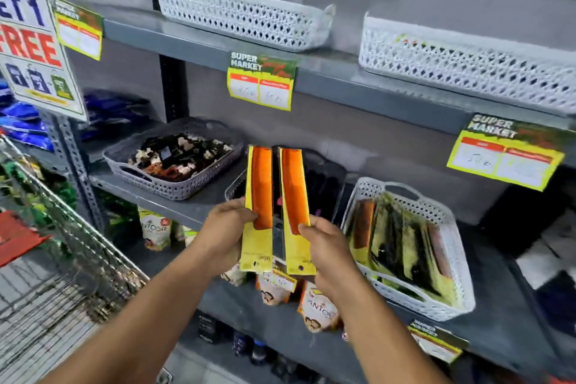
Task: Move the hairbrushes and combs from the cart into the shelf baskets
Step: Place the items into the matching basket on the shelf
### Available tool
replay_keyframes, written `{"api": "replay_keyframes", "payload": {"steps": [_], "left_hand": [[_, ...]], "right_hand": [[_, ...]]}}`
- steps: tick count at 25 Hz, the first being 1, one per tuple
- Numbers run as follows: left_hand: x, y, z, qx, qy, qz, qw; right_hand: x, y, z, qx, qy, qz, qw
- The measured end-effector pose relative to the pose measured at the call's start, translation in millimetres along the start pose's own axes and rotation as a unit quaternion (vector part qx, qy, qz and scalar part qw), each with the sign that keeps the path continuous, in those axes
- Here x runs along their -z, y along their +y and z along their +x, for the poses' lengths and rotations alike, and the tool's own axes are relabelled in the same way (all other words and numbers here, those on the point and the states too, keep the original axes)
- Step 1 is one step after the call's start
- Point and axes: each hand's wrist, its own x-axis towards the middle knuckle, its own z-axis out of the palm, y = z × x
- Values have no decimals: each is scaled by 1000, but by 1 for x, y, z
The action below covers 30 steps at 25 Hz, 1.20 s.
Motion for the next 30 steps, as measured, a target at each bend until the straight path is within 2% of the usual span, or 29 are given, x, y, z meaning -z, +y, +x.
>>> {"api": "replay_keyframes", "payload": {"steps": [4, 10, 13, 16, 21, 26, 30], "left_hand": [[-48, 3, 20, 26, -79, 36, 996], [-134, -10, 44, 7, -112, 89, 990], [-171, -31, 57, 8, -87, 151, 985], [-205, -54, 72, -39, -54, 252, 966], [-238, -91, 85, -71, -34, 364, 928], [-250, -114, 91, -58, -39, 468, 881], [-253, -121, 93, -57, -25, 519, 852]], "right_hand": [[45, -14, 1, 25, 96, 7, 995], [120, -26, 5, 64, 192, -9, 979], [152, -16, 14, 66, 227, -61, 970], [181, 2, 35, 39, 267, -141, 953], [197, 26, 60, -1, 277, -231, 933], [200, 32, 69, 59, 295, -216, 929], [203, 41, 77, -37, 283, -292, 913]]}}
